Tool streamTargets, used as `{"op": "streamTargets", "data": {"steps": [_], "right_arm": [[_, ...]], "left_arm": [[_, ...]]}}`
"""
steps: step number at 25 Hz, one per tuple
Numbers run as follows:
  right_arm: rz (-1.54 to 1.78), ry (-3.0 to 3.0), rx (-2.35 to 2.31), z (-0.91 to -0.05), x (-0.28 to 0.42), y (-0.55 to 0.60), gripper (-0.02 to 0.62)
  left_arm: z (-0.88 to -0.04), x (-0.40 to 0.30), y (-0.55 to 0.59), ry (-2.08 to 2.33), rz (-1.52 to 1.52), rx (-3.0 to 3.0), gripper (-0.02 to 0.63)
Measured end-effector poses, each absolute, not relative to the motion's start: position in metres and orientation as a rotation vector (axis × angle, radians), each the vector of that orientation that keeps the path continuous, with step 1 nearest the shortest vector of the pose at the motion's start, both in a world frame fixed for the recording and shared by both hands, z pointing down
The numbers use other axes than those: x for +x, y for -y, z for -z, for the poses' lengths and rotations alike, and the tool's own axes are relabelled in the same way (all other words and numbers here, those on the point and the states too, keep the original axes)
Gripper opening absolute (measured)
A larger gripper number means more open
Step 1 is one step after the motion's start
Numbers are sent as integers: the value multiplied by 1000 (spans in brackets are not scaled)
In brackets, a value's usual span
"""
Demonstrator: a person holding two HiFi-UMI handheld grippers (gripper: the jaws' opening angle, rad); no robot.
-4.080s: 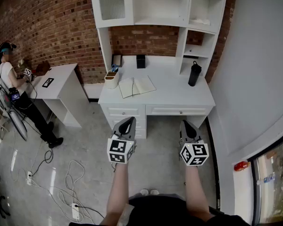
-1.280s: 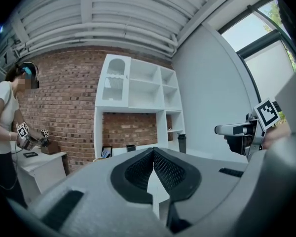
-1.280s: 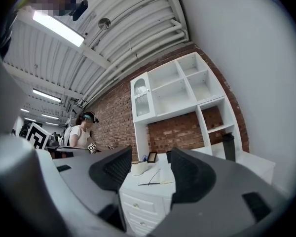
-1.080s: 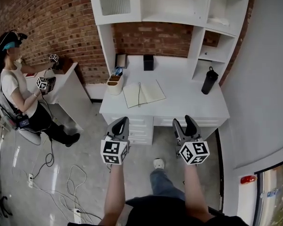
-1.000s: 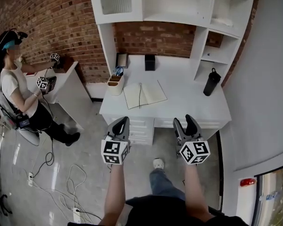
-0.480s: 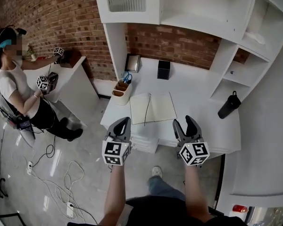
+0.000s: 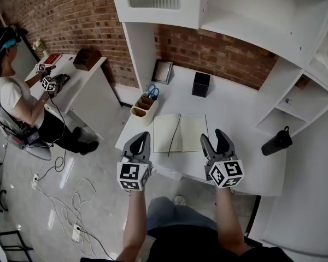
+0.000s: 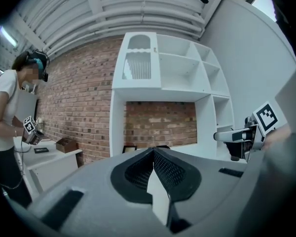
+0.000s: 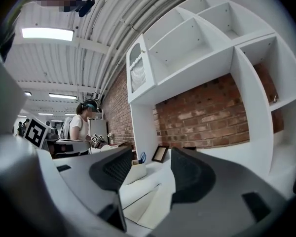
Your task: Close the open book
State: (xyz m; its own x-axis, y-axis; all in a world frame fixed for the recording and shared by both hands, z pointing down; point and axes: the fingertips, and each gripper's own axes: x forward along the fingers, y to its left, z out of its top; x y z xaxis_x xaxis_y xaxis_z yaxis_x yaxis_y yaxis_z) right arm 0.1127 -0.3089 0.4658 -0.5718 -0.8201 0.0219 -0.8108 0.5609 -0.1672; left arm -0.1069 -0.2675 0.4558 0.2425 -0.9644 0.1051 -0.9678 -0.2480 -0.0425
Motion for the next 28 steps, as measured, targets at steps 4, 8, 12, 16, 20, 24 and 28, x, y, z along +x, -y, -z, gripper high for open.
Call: {"op": "streamTargets", "data": {"steps": [4, 8, 12, 16, 20, 24, 28], "right_arm": [[262, -2741, -1401, -469, 105, 319, 229], [256, -2757, -1386, -468, 100, 328, 229], [283, -2752, -1389, -469, 101, 337, 229], [268, -2799, -1388, -470, 94, 350, 229], [208, -2932, -1376, -480, 74, 366, 229], [20, -3210, -1277, -503, 37, 376, 229], [-363, -3556, -1028, -539, -9, 365, 229]], "left_arm": [[-459, -115, 271, 1925, -167, 2414, 9], [-460, -119, 281, 1938, -166, 2396, 9], [-460, -114, 289, 1927, -187, 2401, 9], [-470, -113, 293, 1891, -230, 2407, 9], [-471, -122, 291, 1887, -221, 2397, 9], [-479, -130, 284, 1894, -213, 2368, 9], [-493, -142, 275, 1901, -195, 2317, 9]]}}
